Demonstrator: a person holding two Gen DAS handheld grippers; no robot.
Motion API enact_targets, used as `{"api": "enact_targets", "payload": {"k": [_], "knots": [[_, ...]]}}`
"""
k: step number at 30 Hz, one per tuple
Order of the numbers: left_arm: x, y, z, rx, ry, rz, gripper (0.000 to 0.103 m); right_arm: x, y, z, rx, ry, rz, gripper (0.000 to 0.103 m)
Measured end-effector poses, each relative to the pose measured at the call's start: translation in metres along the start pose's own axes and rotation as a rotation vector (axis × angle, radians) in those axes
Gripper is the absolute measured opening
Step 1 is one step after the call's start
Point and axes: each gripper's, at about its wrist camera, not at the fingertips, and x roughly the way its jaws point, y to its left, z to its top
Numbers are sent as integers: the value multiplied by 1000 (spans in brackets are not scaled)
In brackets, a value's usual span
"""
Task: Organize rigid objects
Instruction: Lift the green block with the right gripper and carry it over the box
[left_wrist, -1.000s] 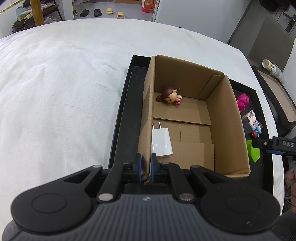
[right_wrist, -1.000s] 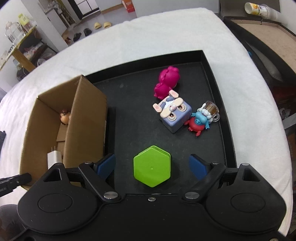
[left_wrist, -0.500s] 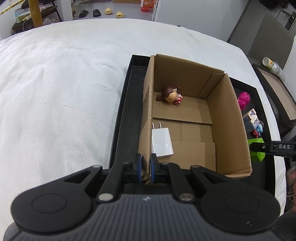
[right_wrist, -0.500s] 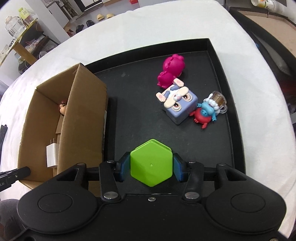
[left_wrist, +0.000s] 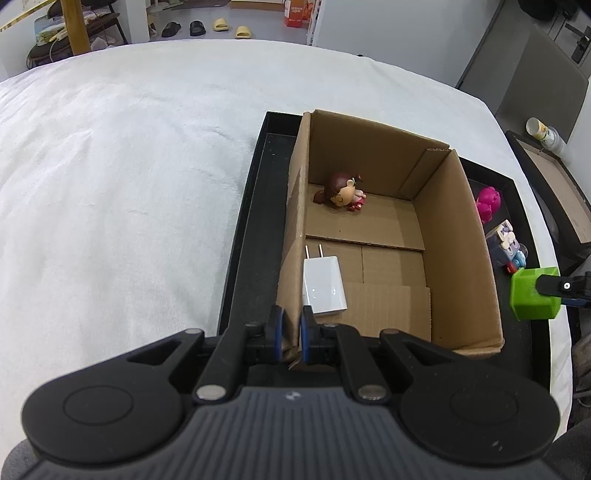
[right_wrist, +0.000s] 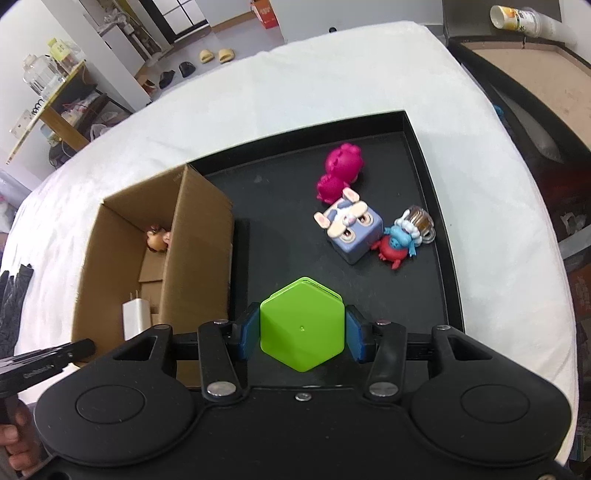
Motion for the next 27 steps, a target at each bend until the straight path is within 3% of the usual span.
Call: {"api": "enact_targets", "payload": {"k": [27], "knots": [[-1, 13, -3, -59, -24, -57, 10, -32, 64, 32, -75, -105, 34, 47]]}}
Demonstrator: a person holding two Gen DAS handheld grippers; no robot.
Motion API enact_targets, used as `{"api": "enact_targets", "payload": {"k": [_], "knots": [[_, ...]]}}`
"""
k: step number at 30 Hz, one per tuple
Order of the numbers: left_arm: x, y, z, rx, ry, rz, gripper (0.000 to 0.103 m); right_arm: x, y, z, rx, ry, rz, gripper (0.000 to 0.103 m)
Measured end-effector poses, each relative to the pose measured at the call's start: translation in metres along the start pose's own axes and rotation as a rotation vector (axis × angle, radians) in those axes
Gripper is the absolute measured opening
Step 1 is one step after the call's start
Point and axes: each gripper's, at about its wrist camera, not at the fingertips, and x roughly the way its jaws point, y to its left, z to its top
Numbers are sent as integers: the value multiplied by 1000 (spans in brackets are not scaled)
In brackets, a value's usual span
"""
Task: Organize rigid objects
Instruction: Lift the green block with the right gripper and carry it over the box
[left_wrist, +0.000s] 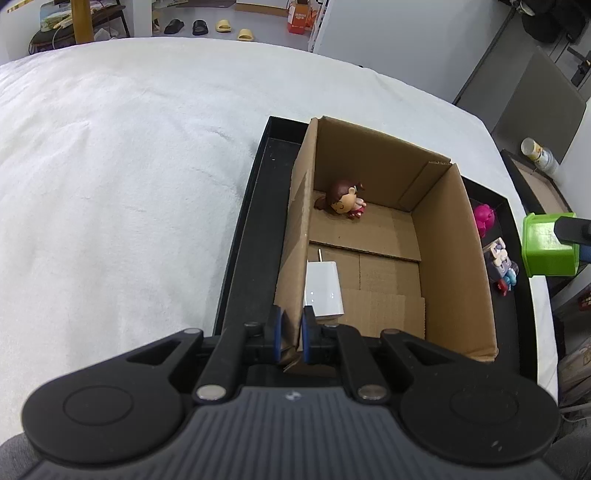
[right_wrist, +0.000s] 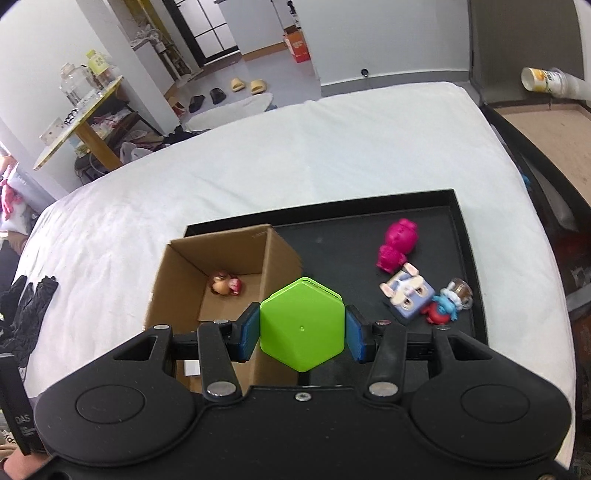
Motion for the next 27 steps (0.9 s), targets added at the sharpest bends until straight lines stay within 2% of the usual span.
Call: {"api": "enact_targets", "payload": {"k": [10, 20, 27], "knots": [[-1, 7, -1, -9, -2, -37, 10, 7, 34, 13, -57, 0, 1, 47], [0, 13, 1, -4, 3, -69, 11, 33, 68, 20, -103, 27, 1, 47], [2, 15, 2, -5, 9, -80, 11, 57, 88, 22, -169, 63, -31, 47]]}}
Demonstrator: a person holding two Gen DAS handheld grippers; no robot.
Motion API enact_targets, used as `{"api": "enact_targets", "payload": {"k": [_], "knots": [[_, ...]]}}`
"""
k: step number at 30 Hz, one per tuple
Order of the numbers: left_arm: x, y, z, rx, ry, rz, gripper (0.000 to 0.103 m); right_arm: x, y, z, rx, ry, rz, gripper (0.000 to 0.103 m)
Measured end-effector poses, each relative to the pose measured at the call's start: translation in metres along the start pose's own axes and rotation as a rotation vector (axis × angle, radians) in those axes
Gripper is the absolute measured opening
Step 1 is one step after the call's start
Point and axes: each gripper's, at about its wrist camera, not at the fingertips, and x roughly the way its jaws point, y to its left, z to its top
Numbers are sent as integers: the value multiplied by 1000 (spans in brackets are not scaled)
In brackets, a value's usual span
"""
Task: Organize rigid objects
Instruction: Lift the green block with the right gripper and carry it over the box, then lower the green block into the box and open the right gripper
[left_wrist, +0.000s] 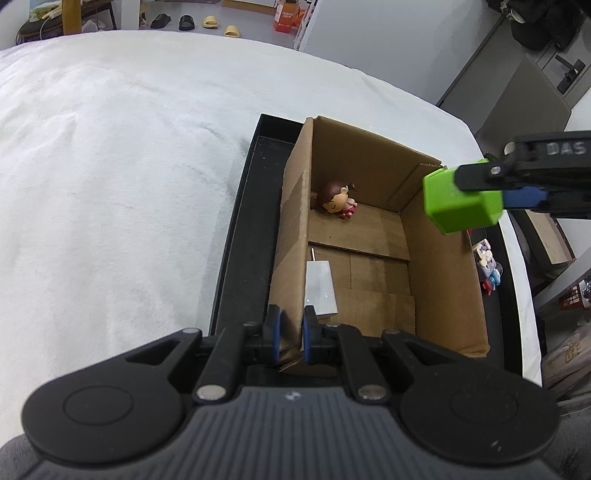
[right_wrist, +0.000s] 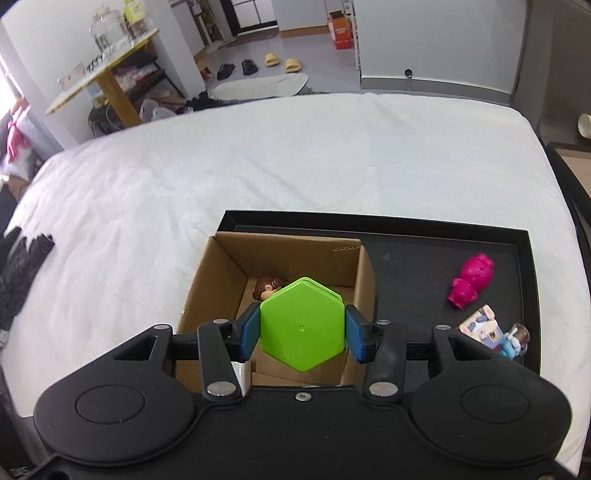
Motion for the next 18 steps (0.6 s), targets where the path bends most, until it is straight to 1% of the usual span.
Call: {"api": "enact_targets", "payload": {"k": [9, 13, 18], "knots": [[1, -4, 0, 19, 2, 13, 11, 24, 16, 4, -81, 22, -52, 47], [1, -5, -1, 25, 3, 16, 11, 33, 19, 9, -92, 30, -65, 47], [2, -4, 1, 22, 8, 14, 11, 43, 19, 12, -118, 12, -129, 48]]}}
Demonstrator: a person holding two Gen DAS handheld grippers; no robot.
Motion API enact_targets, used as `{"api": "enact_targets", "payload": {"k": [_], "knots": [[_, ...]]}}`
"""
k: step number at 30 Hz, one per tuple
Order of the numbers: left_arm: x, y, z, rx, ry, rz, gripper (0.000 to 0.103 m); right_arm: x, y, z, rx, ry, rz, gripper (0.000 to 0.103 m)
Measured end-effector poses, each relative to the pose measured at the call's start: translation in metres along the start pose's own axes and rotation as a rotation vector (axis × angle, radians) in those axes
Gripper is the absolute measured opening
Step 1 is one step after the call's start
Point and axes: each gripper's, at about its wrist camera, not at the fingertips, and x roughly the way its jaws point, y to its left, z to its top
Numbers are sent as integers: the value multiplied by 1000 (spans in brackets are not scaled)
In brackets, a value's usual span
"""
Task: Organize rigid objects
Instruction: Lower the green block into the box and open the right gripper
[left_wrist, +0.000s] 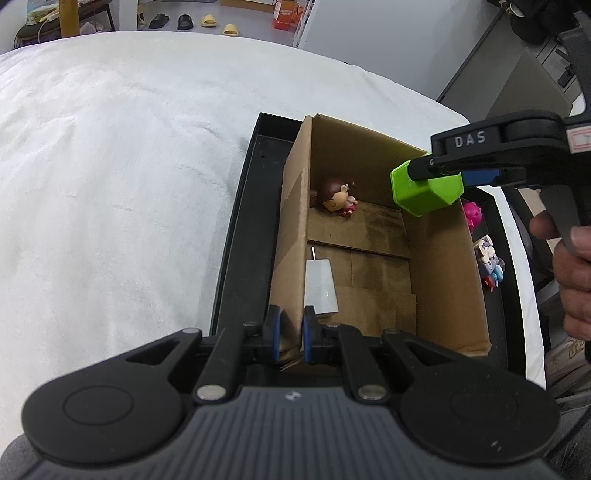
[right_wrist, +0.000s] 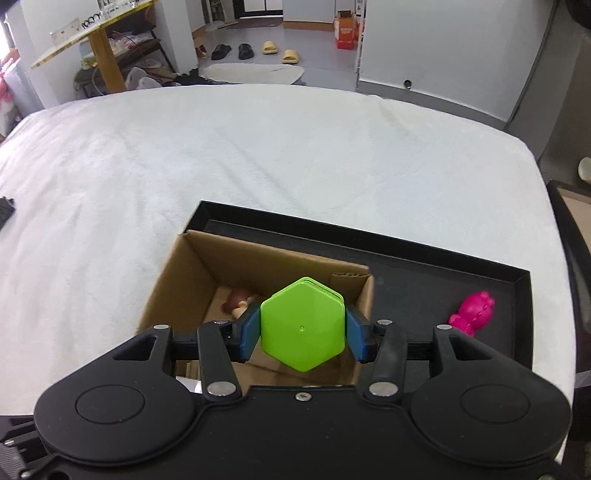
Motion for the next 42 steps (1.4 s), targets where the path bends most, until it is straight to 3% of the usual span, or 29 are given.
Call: {"api": "enact_targets", "payload": {"k": [13, 26, 30, 42], "knots": [[0, -1, 1, -6, 1, 6, 11, -1, -8, -4, 15, 1, 18, 49], [-1, -6, 0, 2, -4, 30, 11, -45, -33, -27, 81, -29, 101, 80], [-1, -7, -1, -2, -6, 34, 11, -53, -42, -35, 121, -27, 144, 82], [-1, -12, 0, -11, -4, 64, 11, -69, -61, -59, 160, -52, 137, 92]]}}
